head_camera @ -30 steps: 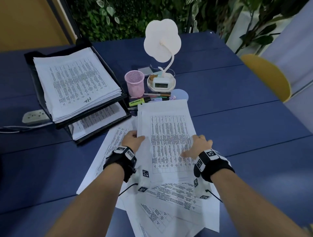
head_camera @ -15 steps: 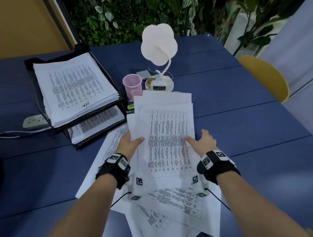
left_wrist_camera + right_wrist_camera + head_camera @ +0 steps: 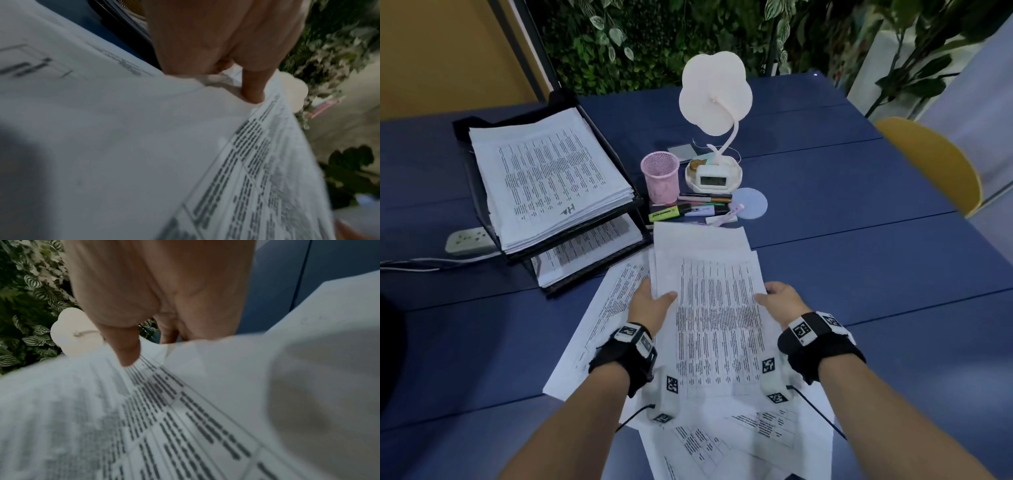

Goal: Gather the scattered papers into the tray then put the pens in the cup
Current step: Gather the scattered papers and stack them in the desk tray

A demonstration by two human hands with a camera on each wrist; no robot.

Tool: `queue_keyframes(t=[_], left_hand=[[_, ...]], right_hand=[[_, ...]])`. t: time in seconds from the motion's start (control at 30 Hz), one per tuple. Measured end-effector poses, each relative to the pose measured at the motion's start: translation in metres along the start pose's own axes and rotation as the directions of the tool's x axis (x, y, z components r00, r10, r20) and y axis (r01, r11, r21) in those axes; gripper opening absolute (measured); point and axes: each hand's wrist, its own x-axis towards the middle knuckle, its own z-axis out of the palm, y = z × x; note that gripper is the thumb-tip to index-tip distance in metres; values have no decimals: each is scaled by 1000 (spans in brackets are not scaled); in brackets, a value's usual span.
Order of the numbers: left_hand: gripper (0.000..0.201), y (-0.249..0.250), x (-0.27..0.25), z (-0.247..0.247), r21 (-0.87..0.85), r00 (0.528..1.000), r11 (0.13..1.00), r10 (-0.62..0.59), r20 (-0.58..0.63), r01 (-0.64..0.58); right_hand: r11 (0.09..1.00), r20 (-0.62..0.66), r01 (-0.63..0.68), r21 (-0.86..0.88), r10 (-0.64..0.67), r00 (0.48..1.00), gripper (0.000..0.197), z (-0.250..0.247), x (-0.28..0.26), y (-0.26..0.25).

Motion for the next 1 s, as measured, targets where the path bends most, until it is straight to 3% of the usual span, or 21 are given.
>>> queue_keyframes(t=[0.13,0.2,0.27,0.4,0.5,0.63,0.77,1.0], left_hand=[[32,20,-1,-9,-281,998,958,67,18,-60],[34,34,0,-12,-360,996,929,92,15,-80],[38,43,0,-14,-336,991,936,128,36,-108],[37,63,-3,-15,-52,964,963,262,-36,-263],[22,88,-11,-15,-81,910,912,390,-139,-403],[29,107,-16,-19,-148,843,834,504,-190,-532],[35,94,-14,-24,-169,870,854,474,-137,-492],[35,95,-10,-35,-355,960,892,270,-76,-279]], right_hand=[[964,-32,21,266,-13,999,43,-5,-4,-8],[944,26,50,326,-62,998,30,-6,-9,-18],[930,-19,153,334,-156,988,16,-6,-17,-32],[868,-211,366,335,-310,927,12,-9,-30,-67],[786,-307,521,333,-432,848,10,-15,-42,-100],[694,-321,619,367,-530,785,22,-19,-55,-130],[750,-281,559,354,-485,828,29,-16,-52,-122],[783,-252,459,419,-386,888,30,-19,-43,-111]])
